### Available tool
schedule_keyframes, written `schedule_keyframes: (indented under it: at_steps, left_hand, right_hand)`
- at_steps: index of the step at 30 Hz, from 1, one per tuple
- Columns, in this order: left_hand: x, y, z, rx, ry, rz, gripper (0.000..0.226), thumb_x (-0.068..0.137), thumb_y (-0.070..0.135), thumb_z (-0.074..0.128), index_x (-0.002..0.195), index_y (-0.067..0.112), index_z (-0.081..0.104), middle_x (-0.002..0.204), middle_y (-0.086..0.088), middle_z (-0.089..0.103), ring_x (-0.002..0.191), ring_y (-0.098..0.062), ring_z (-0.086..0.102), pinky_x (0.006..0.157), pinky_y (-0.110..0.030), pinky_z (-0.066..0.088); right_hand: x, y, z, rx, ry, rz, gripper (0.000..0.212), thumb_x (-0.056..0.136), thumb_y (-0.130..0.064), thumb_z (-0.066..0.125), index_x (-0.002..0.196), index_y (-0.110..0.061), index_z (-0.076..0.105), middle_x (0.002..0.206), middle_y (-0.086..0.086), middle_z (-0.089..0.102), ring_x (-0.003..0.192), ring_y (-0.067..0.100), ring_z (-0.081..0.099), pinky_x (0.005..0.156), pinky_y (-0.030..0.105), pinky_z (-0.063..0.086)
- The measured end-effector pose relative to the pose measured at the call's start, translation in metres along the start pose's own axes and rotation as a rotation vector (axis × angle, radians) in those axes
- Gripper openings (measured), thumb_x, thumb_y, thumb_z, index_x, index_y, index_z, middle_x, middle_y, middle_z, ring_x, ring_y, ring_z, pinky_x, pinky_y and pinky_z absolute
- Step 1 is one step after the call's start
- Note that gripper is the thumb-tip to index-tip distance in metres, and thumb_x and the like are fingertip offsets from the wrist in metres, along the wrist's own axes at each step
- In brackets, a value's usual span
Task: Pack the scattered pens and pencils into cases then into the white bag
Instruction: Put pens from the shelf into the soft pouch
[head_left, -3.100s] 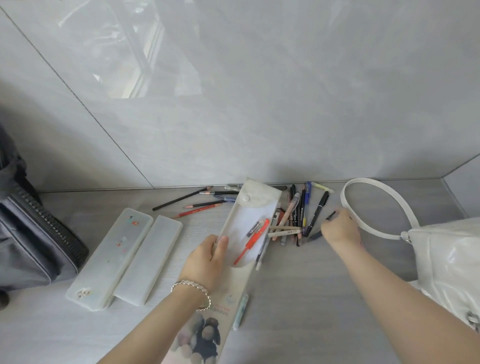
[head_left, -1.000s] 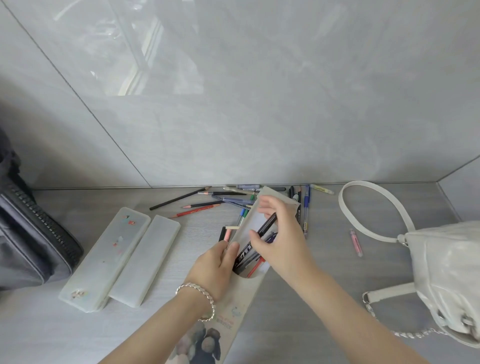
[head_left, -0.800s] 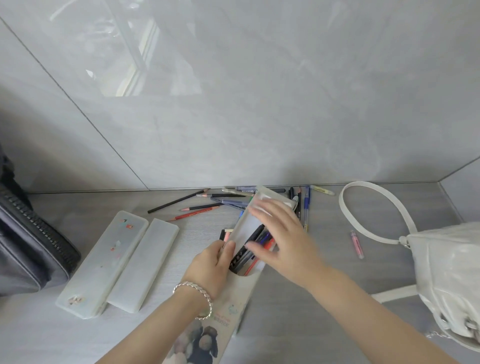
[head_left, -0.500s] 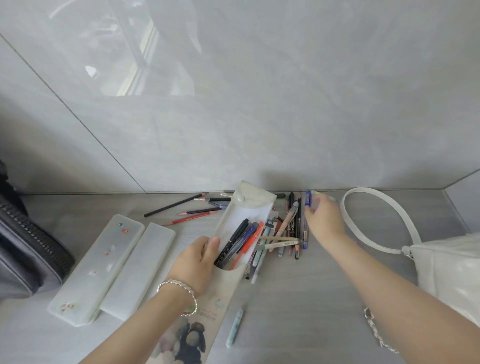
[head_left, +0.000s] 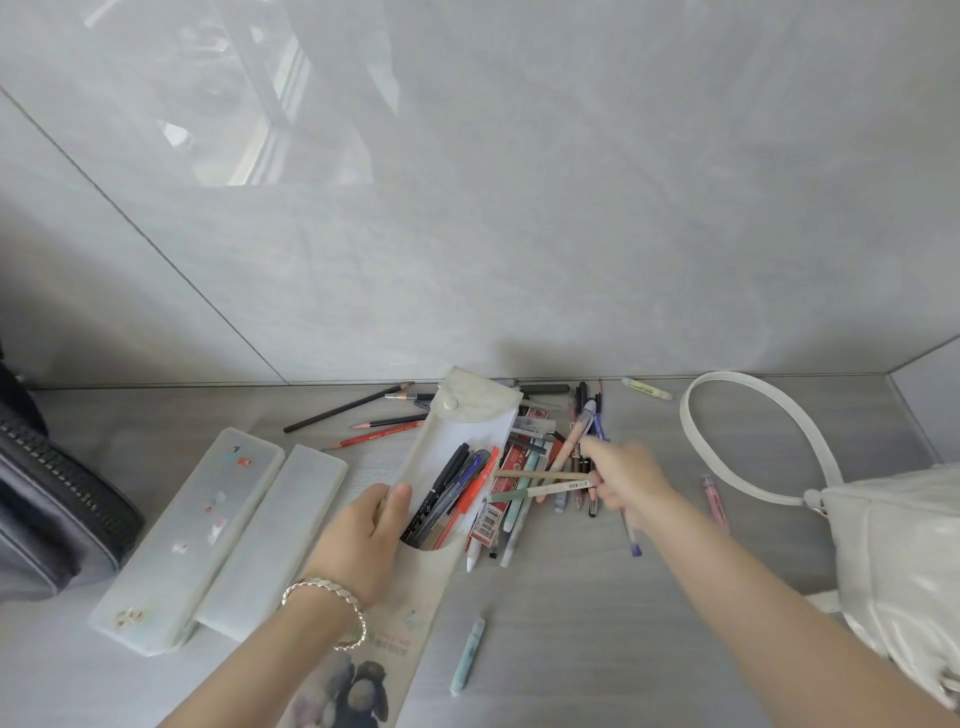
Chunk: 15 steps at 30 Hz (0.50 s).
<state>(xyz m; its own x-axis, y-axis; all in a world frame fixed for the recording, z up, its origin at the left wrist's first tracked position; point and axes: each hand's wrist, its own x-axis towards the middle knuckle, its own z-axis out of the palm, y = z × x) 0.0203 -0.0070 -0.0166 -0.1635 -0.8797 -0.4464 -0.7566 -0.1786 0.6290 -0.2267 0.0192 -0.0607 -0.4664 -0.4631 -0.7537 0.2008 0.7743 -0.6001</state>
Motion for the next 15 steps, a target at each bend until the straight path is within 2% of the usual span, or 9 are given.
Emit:
schedule_keyframes:
  at_steps: [4,6,9,13,15]
  left_hand:
    - [-0.004,-0.003,-0.004,-0.007,0.015,0.008,0.042,0.097,0.034,0.036,0.060,0.016,0.035,0.056,0.002,0.037,0.054,-0.015,0.036,0.054,-0.029,0.029]
    - [-0.005,-0.004,-0.005,0.000,0.012,0.009,0.041,0.097,0.035,0.036,0.060,0.016,0.035,0.057,0.002,0.037,0.055,-0.015,0.036,0.054,-0.029,0.029]
    - [-0.007,-0.007,-0.006,0.012,0.013,0.009,0.042,0.097,0.036,0.035,0.060,0.017,0.036,0.057,0.002,0.039,0.056,-0.016,0.038,0.055,-0.030,0.030]
    - [-0.009,-0.013,-0.011,-0.018,0.055,0.018,0.042,0.096,0.035,0.037,0.060,0.015,0.035,0.056,0.002,0.036,0.056,-0.018,0.035,0.056,-0.032,0.029]
    - [-0.008,-0.017,-0.014,-0.039,0.065,0.003,0.042,0.096,0.035,0.037,0.060,0.014,0.035,0.057,0.001,0.036,0.056,-0.019,0.035,0.057,-0.032,0.029]
  right_hand:
    - [-0.028,0.031,0.021,0.260,-0.179,0.247,0.029,0.087,-0.024,0.060,0.065,-0.009,0.050,0.052,0.001,0.045,0.023,0.004,0.025,0.025,0.013,0.015]
    - [-0.026,0.037,0.034,0.318,-0.133,0.291,0.026,0.086,-0.024,0.064,0.070,-0.007,0.053,0.056,0.003,0.050,0.023,0.004,0.030,0.025,0.013,0.017]
    - [-0.018,0.038,0.051,0.369,0.027,0.240,0.021,0.085,-0.015,0.063,0.067,-0.007,0.055,0.056,0.003,0.051,0.027,0.005,0.032,0.025,0.011,0.018]
    - [-0.020,0.040,0.054,0.430,0.098,0.165,0.019,0.089,-0.012,0.053,0.071,-0.009,0.058,0.055,0.000,0.036,0.041,0.010,0.026,0.027,0.015,0.017]
    - [-0.031,0.036,0.048,0.342,0.146,0.066,0.029,0.093,-0.019,0.048,0.065,-0.011,0.053,0.058,0.000,0.037,0.049,0.013,0.031,0.037,0.019,0.029]
